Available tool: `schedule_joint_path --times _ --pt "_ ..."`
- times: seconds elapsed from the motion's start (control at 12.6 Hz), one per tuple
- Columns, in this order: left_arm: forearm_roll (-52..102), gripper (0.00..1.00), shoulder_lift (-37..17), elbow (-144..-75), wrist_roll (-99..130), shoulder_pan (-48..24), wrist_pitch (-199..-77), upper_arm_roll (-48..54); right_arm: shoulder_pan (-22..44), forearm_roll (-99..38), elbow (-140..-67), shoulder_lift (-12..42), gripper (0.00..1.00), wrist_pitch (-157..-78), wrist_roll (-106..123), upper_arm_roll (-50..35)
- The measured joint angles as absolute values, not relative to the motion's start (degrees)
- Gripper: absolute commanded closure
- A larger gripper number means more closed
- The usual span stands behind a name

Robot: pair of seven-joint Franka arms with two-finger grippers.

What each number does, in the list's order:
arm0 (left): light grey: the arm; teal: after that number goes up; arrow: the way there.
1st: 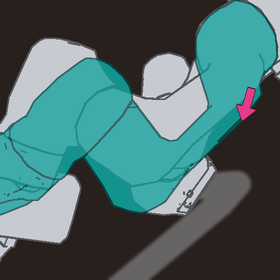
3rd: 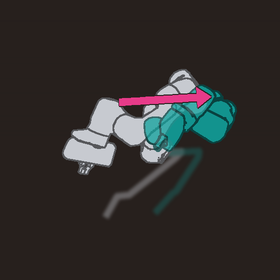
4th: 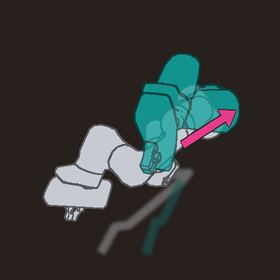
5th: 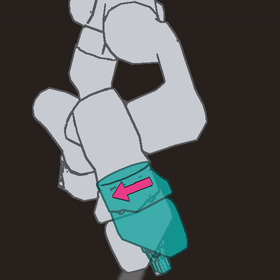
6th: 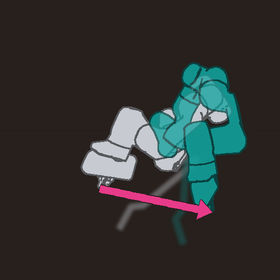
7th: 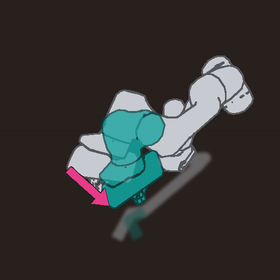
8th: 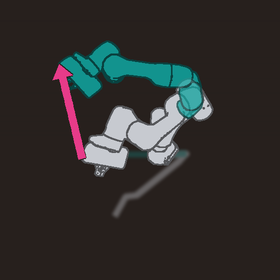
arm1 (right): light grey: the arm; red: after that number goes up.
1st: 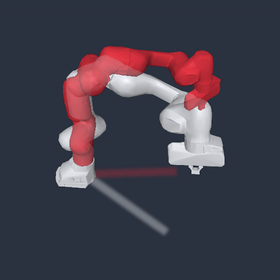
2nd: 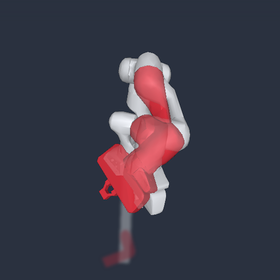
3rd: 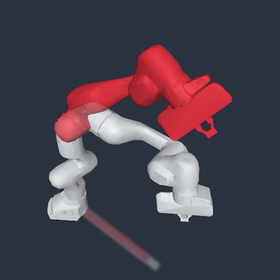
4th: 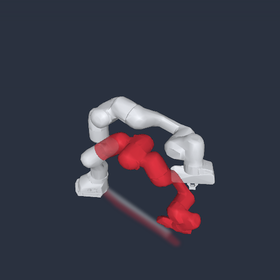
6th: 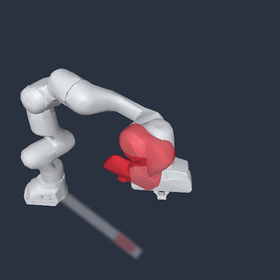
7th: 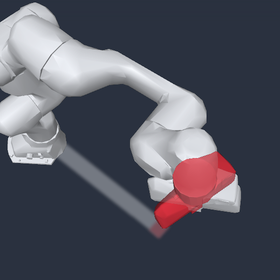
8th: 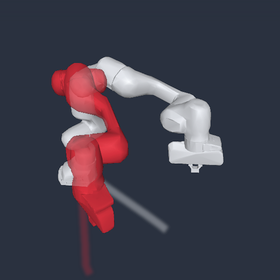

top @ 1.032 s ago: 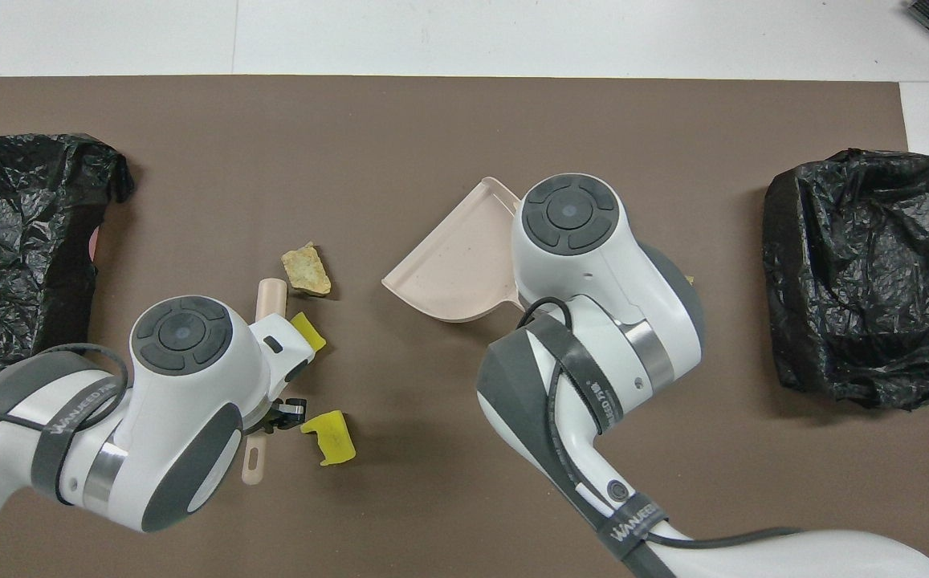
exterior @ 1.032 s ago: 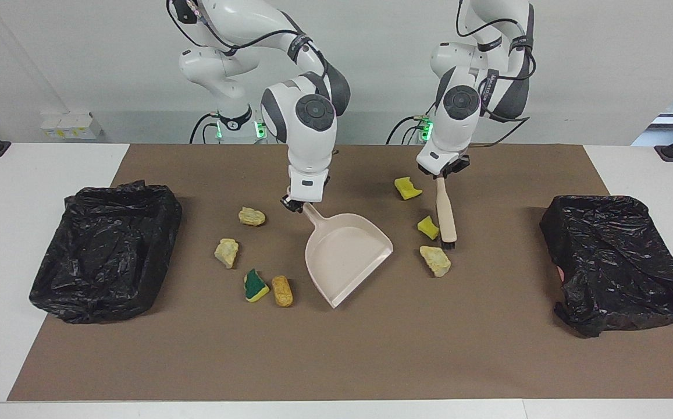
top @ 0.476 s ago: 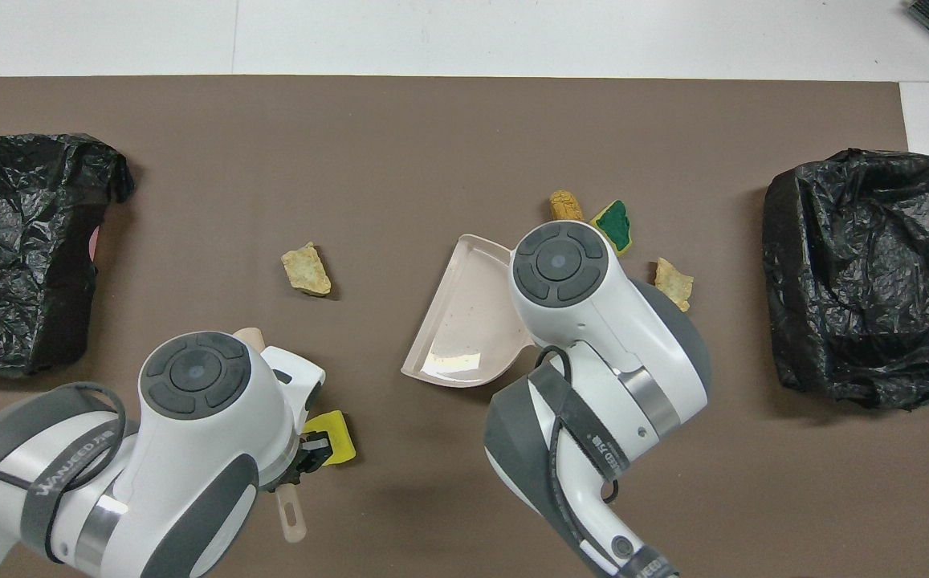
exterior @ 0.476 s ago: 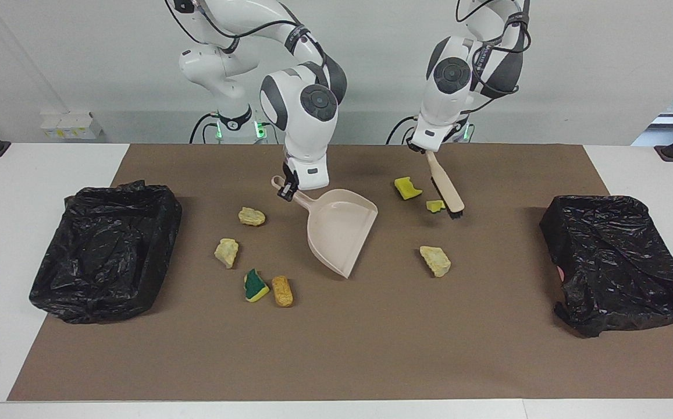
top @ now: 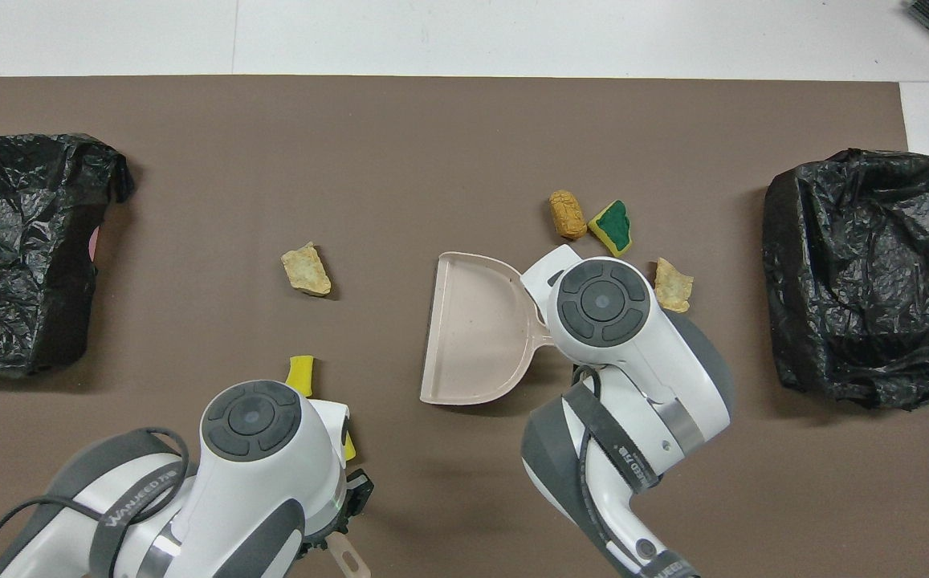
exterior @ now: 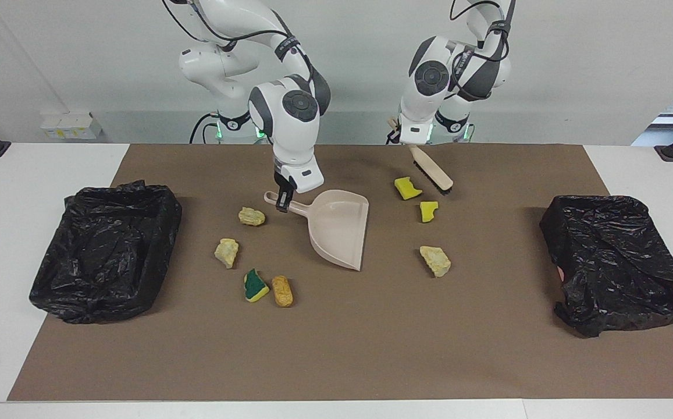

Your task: Sweep and dump trash in bin

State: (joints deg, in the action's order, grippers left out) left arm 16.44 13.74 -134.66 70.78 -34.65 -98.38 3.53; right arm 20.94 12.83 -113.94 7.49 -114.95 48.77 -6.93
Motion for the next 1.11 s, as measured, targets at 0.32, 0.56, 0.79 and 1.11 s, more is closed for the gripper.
schedule_joint_path --times 0.32,0.56,0.79,1.11 --pt "22.13 1.0 12.36 -138.73 83.33 -37.69 -109.64 3.58 21.4 15.69 -114.3 7.49 1.0 -116.1 54.42 -7.11" --pt "22.56 1.0 9.88 -138.92 85.67 -37.77 -113.97 2.8 21.4 15.86 -115.26 7.51 1.0 -118.18 55.35 -7.12" --pt "22.57 1.0 8.77 -138.64 84.01 -36.16 -118.01 2.09 21.4 15.92 -115.54 7.5 1.0 -118.57 55.36 -7.12" --pt "22.55 1.0 7.74 -137.44 70.83 -34.29 -118.85 1.91 21.39 15.92 -115.57 7.51 1.0 -118.6 55.36 -7.11"
